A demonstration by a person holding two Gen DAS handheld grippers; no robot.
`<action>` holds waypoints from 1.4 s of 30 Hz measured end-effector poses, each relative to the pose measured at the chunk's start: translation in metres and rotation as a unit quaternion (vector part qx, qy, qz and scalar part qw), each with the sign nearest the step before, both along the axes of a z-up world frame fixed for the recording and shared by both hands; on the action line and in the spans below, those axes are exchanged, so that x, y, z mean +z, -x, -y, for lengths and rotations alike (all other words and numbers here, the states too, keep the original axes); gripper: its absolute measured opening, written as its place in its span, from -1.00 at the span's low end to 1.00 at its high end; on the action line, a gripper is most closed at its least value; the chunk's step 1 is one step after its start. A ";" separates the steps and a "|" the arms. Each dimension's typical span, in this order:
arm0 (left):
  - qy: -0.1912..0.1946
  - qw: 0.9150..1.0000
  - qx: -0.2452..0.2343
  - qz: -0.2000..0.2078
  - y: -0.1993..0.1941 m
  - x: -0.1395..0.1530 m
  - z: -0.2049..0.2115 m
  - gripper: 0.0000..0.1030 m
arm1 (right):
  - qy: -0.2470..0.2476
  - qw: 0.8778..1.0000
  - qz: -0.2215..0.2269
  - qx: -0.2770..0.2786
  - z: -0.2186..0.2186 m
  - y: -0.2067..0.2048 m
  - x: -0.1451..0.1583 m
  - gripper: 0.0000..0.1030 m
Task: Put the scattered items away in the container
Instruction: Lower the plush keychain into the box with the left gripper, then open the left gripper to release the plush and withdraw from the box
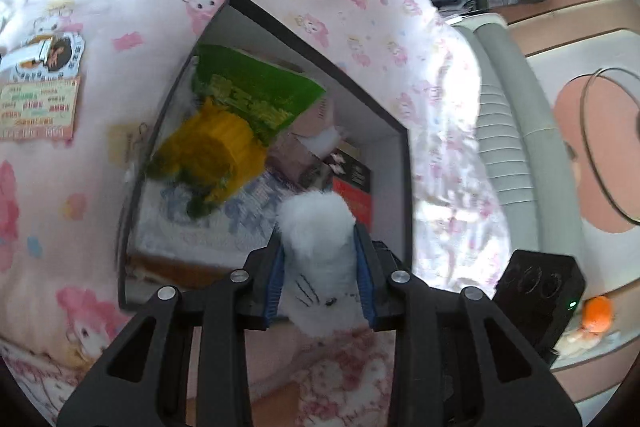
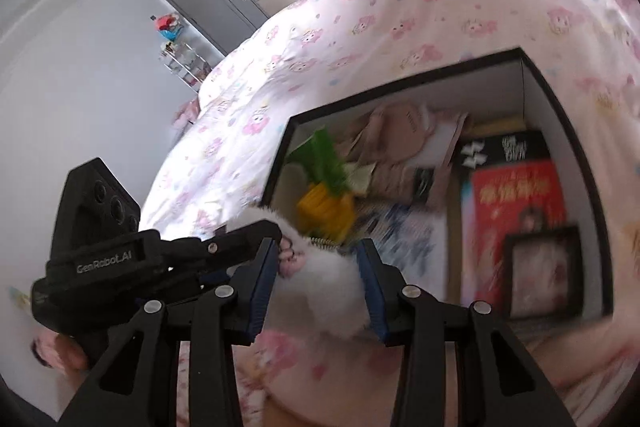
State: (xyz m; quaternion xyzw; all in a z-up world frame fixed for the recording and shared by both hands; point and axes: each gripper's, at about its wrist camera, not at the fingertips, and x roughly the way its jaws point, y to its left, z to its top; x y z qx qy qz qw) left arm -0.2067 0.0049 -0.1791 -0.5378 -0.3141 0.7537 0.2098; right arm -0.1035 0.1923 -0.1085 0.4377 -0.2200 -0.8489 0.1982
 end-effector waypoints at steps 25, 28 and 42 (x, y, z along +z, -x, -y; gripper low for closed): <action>0.141 0.989 -0.030 0.041 0.031 -0.030 -0.027 -0.41 | -0.175 0.983 0.059 0.002 0.019 0.035 -0.050 -0.30; 0.174 0.981 -0.023 0.079 0.026 -0.036 -0.024 -0.41 | -0.160 0.984 0.081 0.016 0.020 0.039 -0.058 -0.29; 0.107 0.994 -0.027 0.014 -0.001 -0.008 0.010 -0.46 | -0.120 0.987 0.084 0.066 0.040 0.034 -0.061 -0.30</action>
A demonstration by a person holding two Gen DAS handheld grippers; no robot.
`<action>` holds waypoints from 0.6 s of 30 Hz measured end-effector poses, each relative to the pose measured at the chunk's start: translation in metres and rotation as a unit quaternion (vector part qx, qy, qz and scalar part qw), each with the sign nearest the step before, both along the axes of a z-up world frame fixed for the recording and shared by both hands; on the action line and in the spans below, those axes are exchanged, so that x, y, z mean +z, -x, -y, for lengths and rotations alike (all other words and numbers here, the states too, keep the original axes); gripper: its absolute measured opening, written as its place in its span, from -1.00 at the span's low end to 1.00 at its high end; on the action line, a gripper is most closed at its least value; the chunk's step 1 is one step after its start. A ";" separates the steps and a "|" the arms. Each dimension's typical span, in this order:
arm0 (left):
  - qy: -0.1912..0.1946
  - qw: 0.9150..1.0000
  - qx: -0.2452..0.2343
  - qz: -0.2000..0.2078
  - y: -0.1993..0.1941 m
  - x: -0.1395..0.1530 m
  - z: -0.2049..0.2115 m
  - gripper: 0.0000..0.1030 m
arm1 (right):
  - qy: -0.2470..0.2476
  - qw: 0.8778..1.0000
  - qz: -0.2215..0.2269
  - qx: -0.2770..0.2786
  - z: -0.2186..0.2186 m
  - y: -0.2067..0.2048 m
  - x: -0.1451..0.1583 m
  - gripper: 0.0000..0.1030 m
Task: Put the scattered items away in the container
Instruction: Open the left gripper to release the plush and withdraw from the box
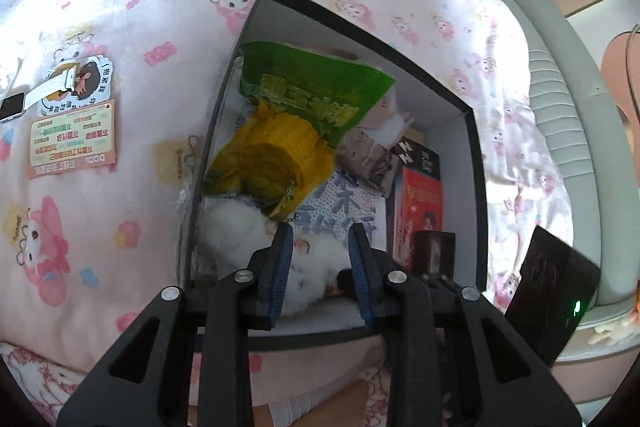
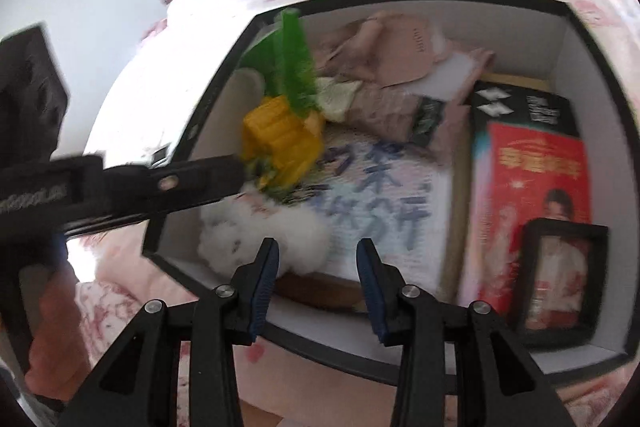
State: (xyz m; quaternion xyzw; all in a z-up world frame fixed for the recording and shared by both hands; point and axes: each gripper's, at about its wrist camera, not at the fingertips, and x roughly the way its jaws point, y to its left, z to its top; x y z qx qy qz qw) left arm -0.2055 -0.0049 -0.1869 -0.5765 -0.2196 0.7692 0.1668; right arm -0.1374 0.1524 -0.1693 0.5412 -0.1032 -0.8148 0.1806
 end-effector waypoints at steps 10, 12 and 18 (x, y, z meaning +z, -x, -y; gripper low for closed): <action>-0.010 0.998 -0.023 -0.051 -0.034 0.025 -0.016 -0.44 | 0.010 0.997 -0.051 -0.054 -0.023 -0.037 0.034 -0.29; -0.016 0.998 -0.029 -0.059 -0.041 0.033 -0.018 -0.44 | -0.004 0.996 -0.063 -0.065 -0.026 -0.045 0.044 -0.29; 0.000 0.994 -0.045 -0.099 -0.066 0.057 -0.022 -0.42 | 0.002 0.994 -0.098 -0.056 -0.017 -0.067 0.079 -0.29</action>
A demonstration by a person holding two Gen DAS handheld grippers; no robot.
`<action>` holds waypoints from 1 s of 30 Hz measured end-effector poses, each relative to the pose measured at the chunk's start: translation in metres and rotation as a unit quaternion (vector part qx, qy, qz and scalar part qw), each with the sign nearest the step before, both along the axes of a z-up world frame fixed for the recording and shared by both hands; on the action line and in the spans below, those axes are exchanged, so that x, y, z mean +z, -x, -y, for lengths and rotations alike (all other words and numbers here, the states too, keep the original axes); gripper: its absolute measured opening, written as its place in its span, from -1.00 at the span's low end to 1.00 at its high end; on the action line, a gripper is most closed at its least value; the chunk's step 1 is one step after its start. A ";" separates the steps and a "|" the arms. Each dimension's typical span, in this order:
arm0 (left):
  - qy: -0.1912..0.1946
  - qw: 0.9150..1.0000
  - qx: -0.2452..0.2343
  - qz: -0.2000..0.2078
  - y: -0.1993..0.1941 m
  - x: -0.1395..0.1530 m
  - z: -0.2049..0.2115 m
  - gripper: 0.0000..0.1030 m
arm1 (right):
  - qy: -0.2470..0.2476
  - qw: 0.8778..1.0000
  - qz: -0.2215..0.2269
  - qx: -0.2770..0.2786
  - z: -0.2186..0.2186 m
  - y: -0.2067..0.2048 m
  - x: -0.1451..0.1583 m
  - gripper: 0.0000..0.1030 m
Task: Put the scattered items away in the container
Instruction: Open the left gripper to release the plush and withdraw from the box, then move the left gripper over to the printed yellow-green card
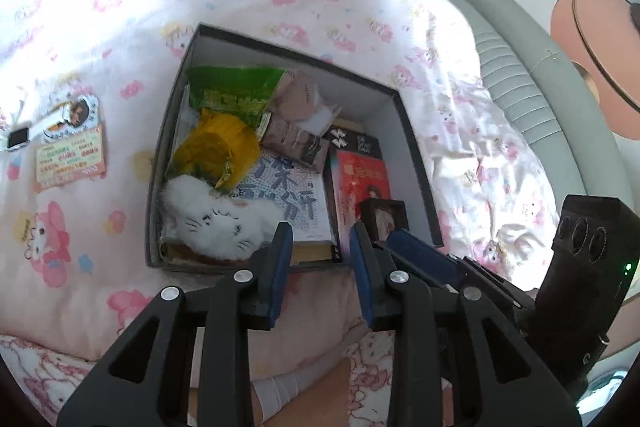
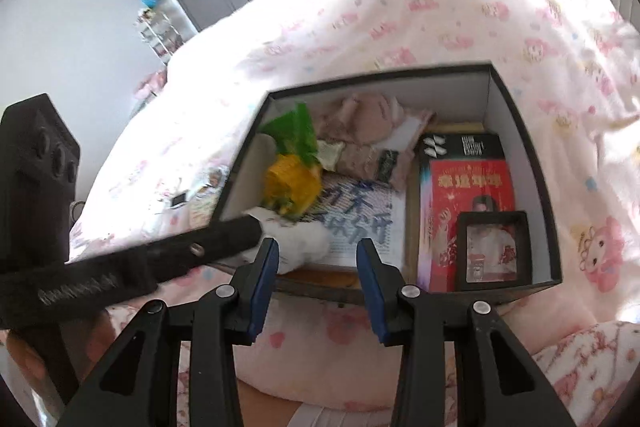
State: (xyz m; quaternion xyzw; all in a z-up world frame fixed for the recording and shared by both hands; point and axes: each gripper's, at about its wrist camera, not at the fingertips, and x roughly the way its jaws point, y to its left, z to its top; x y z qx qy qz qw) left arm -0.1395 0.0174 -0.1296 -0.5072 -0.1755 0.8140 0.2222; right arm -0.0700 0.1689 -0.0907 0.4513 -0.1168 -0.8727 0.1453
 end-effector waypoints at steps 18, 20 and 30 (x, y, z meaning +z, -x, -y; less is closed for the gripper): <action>0.003 0.996 0.077 -0.043 -0.054 0.022 0.120 -0.22 | -0.013 0.993 -0.029 0.110 0.107 -0.017 0.023 -0.30; 0.004 0.995 0.094 -0.040 -0.054 0.016 0.140 -0.22 | -0.017 0.992 -0.028 0.119 0.123 -0.014 0.020 -0.29; 0.015 0.974 0.219 0.054 -0.021 -0.052 0.233 -0.24 | -0.031 0.988 -0.008 0.152 0.199 0.032 -0.002 -0.29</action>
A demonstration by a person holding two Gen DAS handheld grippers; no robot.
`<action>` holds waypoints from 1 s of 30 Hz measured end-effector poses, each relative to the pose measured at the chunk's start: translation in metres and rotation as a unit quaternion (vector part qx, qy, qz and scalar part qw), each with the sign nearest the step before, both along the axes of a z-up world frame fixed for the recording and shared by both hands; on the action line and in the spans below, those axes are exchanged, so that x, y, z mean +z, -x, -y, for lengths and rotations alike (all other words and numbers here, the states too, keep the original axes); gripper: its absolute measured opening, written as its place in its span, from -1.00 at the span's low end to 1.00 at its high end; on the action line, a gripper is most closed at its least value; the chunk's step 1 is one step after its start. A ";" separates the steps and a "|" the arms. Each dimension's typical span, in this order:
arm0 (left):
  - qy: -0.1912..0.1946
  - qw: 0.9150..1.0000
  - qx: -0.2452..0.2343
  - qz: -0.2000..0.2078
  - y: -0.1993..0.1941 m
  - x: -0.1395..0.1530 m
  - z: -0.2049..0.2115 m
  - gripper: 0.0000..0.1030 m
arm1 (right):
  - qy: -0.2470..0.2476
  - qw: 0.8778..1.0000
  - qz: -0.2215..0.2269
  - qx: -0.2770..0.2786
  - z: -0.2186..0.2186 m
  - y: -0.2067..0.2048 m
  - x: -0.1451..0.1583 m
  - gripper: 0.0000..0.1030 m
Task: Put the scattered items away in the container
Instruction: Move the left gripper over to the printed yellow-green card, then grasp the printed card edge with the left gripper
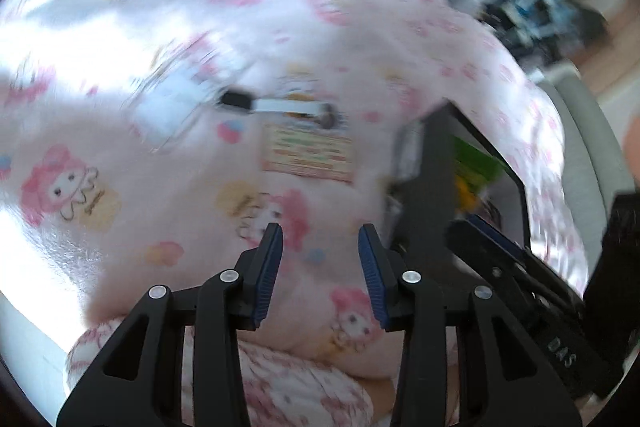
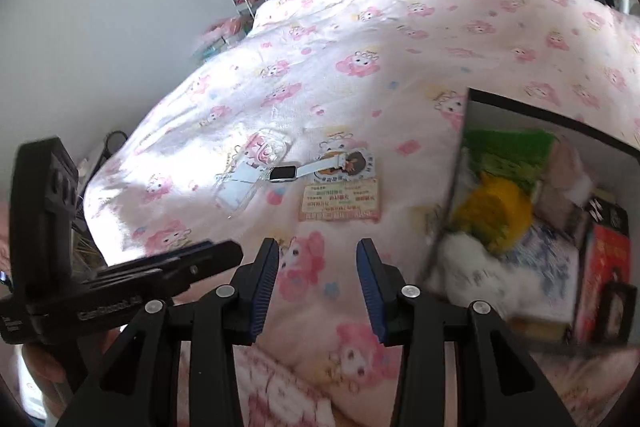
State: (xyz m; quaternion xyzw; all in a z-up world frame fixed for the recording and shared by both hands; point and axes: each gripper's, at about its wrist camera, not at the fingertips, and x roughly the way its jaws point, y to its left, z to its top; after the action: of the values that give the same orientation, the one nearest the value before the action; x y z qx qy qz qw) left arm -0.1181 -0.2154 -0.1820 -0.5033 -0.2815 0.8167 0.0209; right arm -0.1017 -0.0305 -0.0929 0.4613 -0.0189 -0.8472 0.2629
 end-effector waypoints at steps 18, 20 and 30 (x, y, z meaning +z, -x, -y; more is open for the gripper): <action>-0.091 0.988 0.090 0.090 0.107 -0.105 0.047 -0.25 | -0.099 0.991 0.069 -0.060 0.073 0.103 -0.109 -0.30; -0.093 0.987 0.087 0.101 0.114 -0.112 0.044 -0.25 | -0.096 0.990 0.078 -0.073 0.068 0.109 -0.117 -0.29; -0.088 0.991 0.033 0.091 0.114 -0.105 0.019 -0.85 | -0.019 0.987 0.142 -0.072 0.059 0.119 -0.138 -0.34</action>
State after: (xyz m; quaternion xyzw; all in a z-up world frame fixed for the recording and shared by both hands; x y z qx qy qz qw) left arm -0.2322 -0.2348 -0.2872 -0.5622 -0.3698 0.7396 0.0125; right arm -0.2203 -0.0896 -0.2305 0.5795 -0.0729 -0.7898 0.1874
